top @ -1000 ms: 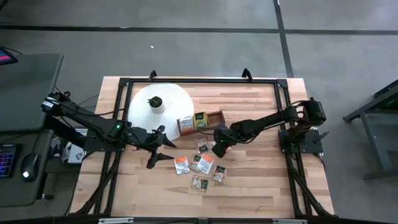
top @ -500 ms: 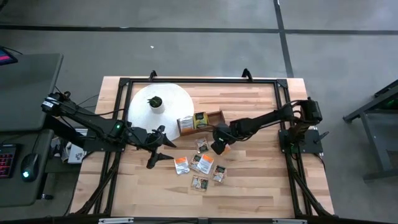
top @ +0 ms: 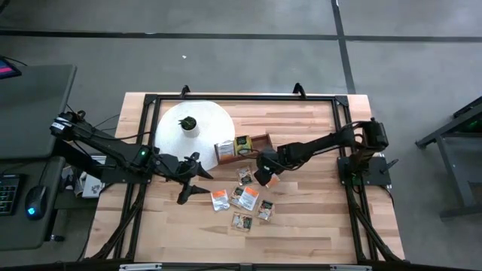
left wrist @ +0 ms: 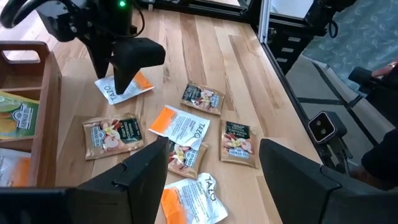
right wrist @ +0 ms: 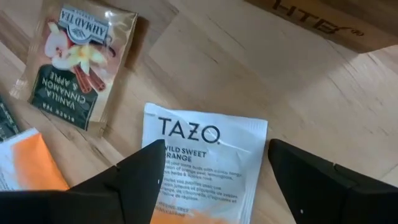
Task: Pick & Place Tea
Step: Put the white tea bag into the left section of the wooden organizer
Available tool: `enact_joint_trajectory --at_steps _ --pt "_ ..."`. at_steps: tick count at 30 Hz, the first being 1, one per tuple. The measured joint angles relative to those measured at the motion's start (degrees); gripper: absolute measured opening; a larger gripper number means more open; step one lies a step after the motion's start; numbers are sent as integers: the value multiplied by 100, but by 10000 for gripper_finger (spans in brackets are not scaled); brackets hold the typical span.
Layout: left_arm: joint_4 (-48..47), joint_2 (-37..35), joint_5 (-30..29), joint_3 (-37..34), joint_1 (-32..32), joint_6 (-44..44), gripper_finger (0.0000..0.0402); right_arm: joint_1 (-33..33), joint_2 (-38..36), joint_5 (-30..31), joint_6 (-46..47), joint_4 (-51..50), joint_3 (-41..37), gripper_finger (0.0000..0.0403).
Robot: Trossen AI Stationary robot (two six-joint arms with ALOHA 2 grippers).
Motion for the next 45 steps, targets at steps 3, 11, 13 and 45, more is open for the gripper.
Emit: enact_joint_trajectory --at_steps 3,11,13,45 --pt "-2 0 1 0 0 0 248 96 77 177 25 53 13 273" --pt "-19 0 2 0 0 0 248 147 91 216 52 204 2 258" --pt "-19 0 2 0 0 0 248 147 93 218 142 213 2 255" --pt "-21 0 7 0 0 0 248 149 105 440 -149 -127 2 3"
